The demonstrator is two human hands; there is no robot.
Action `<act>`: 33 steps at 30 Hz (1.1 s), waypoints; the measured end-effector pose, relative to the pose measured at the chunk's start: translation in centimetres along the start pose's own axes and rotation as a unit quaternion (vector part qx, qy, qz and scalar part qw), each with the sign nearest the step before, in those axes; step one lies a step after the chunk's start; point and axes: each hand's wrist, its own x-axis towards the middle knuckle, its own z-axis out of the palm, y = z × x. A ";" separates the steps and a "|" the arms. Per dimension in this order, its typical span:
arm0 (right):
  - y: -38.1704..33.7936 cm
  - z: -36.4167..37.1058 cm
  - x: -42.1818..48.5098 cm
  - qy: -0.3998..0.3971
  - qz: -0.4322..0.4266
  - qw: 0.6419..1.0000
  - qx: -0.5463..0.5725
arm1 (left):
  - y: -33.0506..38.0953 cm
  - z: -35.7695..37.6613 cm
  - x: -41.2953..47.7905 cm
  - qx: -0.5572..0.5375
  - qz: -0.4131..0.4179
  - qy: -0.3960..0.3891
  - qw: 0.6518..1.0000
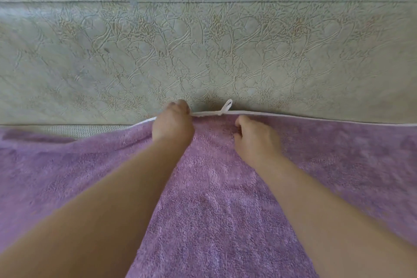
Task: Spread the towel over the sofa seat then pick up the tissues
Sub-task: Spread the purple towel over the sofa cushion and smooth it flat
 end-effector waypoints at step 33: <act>-7.3 9.9 -3.3 -0.283 -0.115 0.949 -0.078 | -8.1 6.0 0.0 0.102 -0.152 -0.236 0.954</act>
